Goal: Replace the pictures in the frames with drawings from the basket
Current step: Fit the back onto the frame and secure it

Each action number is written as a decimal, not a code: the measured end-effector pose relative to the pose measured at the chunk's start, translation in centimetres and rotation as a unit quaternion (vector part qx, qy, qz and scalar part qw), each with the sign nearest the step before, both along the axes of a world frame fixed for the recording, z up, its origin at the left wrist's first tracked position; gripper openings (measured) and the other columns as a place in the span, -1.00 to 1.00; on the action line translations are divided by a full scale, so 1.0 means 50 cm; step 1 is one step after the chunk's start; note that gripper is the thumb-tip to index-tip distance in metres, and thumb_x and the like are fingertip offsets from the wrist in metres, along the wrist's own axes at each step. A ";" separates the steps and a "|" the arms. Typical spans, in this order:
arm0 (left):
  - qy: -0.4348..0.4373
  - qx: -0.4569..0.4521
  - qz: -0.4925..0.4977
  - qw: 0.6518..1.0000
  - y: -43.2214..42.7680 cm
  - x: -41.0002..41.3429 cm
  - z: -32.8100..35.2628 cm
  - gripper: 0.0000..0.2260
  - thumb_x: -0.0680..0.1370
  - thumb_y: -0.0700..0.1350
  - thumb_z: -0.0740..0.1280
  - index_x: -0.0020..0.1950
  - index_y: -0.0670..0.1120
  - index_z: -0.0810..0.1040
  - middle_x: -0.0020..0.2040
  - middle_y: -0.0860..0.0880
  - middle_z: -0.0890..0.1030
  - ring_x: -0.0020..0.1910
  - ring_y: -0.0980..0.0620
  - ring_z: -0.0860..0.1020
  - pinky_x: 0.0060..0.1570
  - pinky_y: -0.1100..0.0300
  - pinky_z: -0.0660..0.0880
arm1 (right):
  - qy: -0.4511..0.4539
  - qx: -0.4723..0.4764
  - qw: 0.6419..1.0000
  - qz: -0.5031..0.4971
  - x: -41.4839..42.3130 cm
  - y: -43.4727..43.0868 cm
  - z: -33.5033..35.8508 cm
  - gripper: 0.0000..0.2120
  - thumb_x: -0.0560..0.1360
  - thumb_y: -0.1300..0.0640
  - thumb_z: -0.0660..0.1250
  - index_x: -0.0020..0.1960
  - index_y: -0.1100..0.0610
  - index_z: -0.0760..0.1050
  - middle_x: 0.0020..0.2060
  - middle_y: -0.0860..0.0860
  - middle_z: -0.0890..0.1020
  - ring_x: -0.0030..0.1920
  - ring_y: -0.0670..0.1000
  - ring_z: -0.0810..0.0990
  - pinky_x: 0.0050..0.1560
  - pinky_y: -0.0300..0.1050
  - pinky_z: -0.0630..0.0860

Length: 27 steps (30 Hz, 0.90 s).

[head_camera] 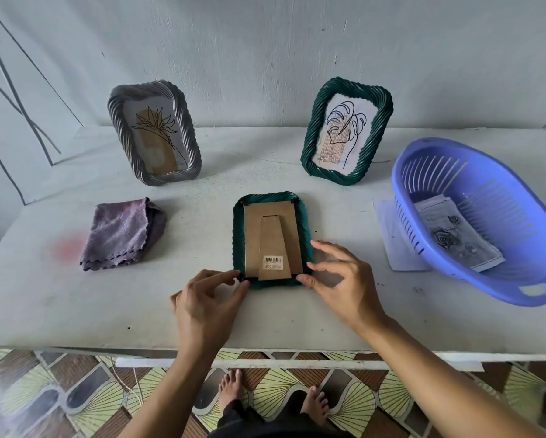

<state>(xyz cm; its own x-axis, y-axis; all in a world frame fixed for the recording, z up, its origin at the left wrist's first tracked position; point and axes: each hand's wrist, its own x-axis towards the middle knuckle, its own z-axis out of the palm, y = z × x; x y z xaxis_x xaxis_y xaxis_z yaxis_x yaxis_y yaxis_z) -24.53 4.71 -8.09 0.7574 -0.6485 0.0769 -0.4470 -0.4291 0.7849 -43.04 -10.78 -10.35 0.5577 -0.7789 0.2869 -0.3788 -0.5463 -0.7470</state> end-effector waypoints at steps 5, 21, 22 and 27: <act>0.029 0.005 0.036 0.999 -0.004 -0.013 0.006 -0.93 0.43 0.07 0.53 -0.11 0.20 0.71 -0.17 0.24 0.65 -0.23 0.28 0.50 0.11 0.00 0.34 | -0.007 0.039 0.999 -0.018 0.002 0.010 0.001 -0.73 0.35 0.04 0.60 -0.02 0.15 0.72 0.27 -0.04 0.61 0.27 -0.11 0.54 0.33 -0.19 0.45; -0.031 0.054 0.023 0.998 -0.011 -0.027 0.001 -0.84 0.49 0.03 0.48 -0.12 0.32 0.61 -0.12 0.23 0.57 -0.08 0.14 0.48 -0.03 0.06 0.12 | -0.016 0.067 0.996 -0.060 0.005 0.025 0.012 -0.70 0.32 0.03 0.61 0.00 0.11 0.72 0.24 -0.07 0.61 0.26 -0.21 0.52 0.39 -0.36 0.32; -0.039 0.048 0.019 0.998 -0.009 -0.026 -0.002 -0.84 0.48 0.03 0.50 -0.11 0.32 0.62 -0.08 0.23 0.57 -0.06 0.12 0.49 -0.01 0.04 0.15 | -0.020 0.064 0.995 -0.070 0.006 0.029 0.010 -0.70 0.30 0.03 0.62 -0.03 0.13 0.73 0.21 -0.04 0.64 0.21 -0.23 0.55 0.41 -0.29 0.34; -0.075 0.034 -0.012 0.997 -0.002 -0.015 -0.015 -0.87 0.46 -0.01 0.53 -0.03 0.19 0.72 0.04 0.23 0.57 0.04 0.10 0.51 0.03 -0.07 0.27 | -0.026 0.068 0.994 -0.081 0.016 0.032 0.005 -0.83 0.32 0.13 0.63 -0.14 0.17 0.73 0.07 -0.02 0.70 0.05 -0.11 0.66 0.22 -0.43 0.39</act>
<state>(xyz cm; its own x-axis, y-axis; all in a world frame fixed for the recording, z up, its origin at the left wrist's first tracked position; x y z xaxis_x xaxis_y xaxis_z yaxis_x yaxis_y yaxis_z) -25.30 4.62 -8.84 0.7243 -0.6745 0.1429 -0.5679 -0.4661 0.6785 -42.26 -9.19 -10.10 0.4085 -0.8910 0.1981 -0.4122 -0.3738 -0.8309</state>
